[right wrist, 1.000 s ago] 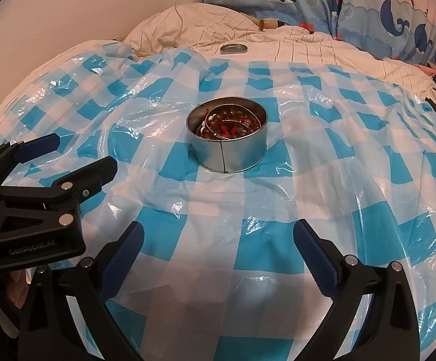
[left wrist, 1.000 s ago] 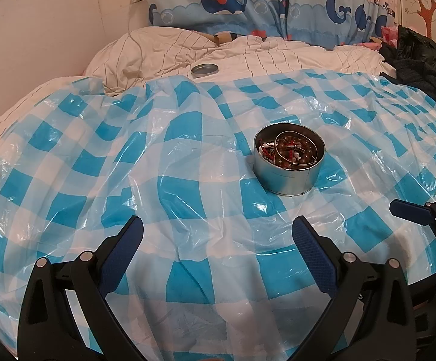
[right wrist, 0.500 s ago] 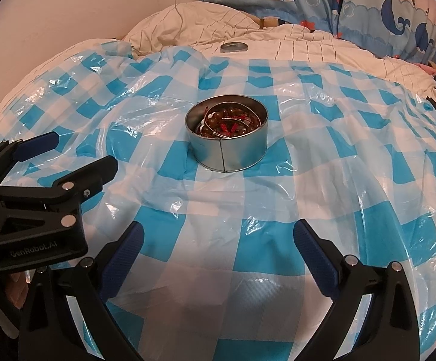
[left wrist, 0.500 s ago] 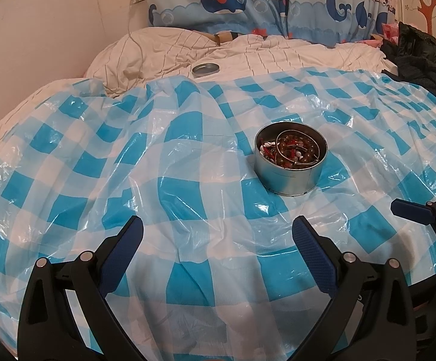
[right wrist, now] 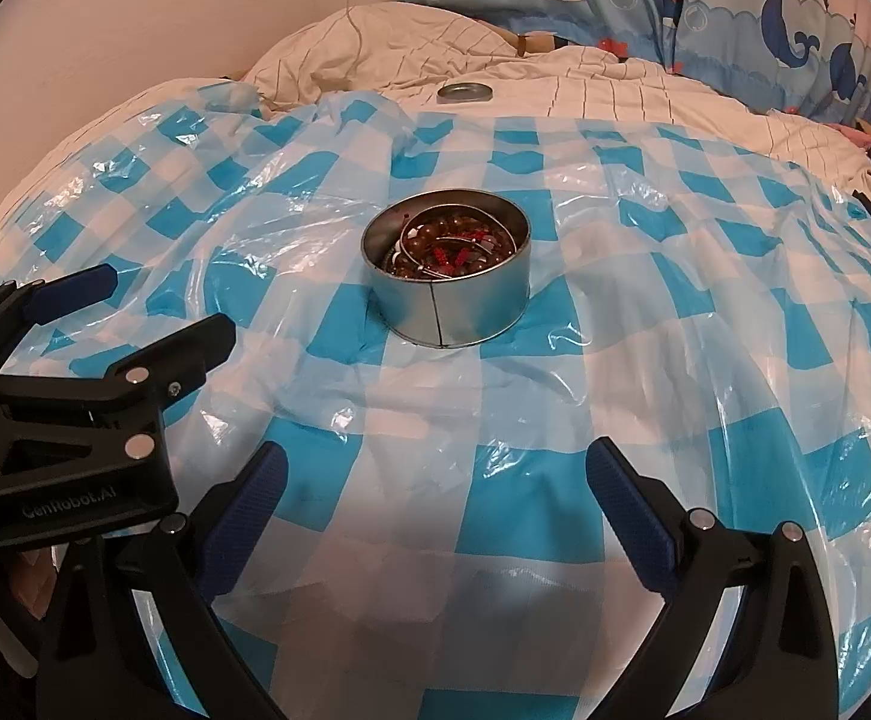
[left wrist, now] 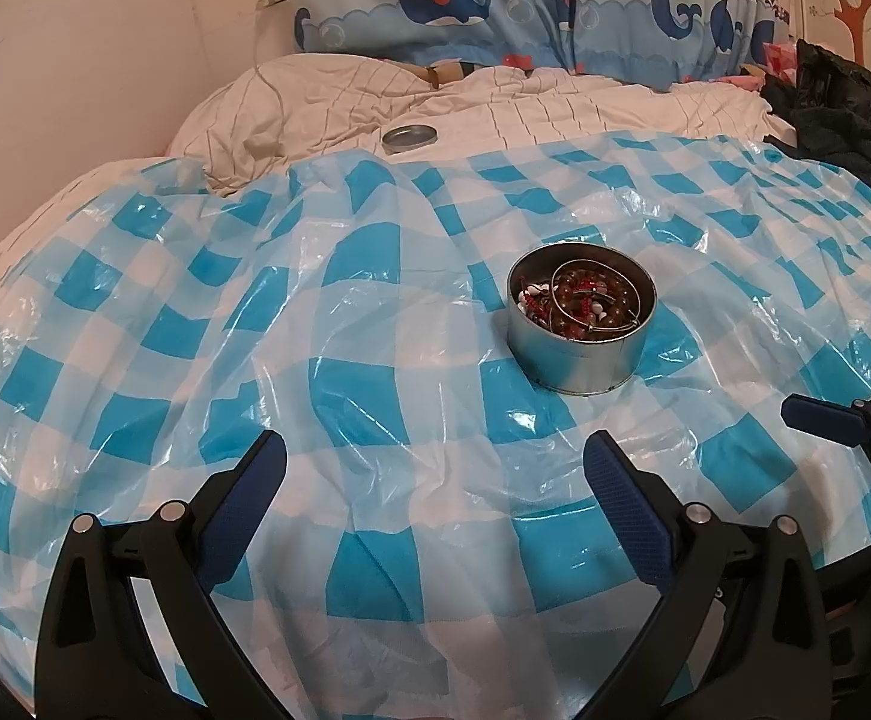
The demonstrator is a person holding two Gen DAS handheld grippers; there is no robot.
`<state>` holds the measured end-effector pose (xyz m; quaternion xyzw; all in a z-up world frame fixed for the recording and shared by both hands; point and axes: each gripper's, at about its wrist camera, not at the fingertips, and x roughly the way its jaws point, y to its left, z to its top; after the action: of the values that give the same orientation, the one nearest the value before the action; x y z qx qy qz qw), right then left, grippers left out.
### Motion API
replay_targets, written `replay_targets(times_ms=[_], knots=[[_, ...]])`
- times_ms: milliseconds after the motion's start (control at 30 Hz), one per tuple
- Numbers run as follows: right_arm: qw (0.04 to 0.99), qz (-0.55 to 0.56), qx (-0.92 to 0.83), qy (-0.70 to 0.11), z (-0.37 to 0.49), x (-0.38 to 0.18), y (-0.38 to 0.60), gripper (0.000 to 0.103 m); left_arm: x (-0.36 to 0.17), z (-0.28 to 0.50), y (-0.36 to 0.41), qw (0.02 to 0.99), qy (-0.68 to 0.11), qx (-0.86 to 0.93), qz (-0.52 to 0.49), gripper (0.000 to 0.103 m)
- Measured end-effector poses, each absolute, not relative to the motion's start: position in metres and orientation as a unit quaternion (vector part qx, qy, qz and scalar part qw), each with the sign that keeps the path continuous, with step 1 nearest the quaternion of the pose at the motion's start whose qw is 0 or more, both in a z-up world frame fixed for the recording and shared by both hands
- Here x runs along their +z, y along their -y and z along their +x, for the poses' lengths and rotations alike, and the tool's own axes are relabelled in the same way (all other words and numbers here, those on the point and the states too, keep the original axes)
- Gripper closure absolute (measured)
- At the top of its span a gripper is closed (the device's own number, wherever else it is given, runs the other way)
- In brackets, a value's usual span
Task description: Organize jewelry
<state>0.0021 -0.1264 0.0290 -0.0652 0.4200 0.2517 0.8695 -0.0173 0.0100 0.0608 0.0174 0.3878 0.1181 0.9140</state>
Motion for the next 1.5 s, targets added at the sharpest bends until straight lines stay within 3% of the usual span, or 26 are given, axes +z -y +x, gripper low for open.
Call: replay_targets(times_ms=[1500], knots=[[0.869, -0.056, 0.248, -0.424, 0.043, 0.025, 0.131, 0.008, 0.066, 0.001, -0.013, 0.915, -0.388, 0.107, 0.027, 0.008]])
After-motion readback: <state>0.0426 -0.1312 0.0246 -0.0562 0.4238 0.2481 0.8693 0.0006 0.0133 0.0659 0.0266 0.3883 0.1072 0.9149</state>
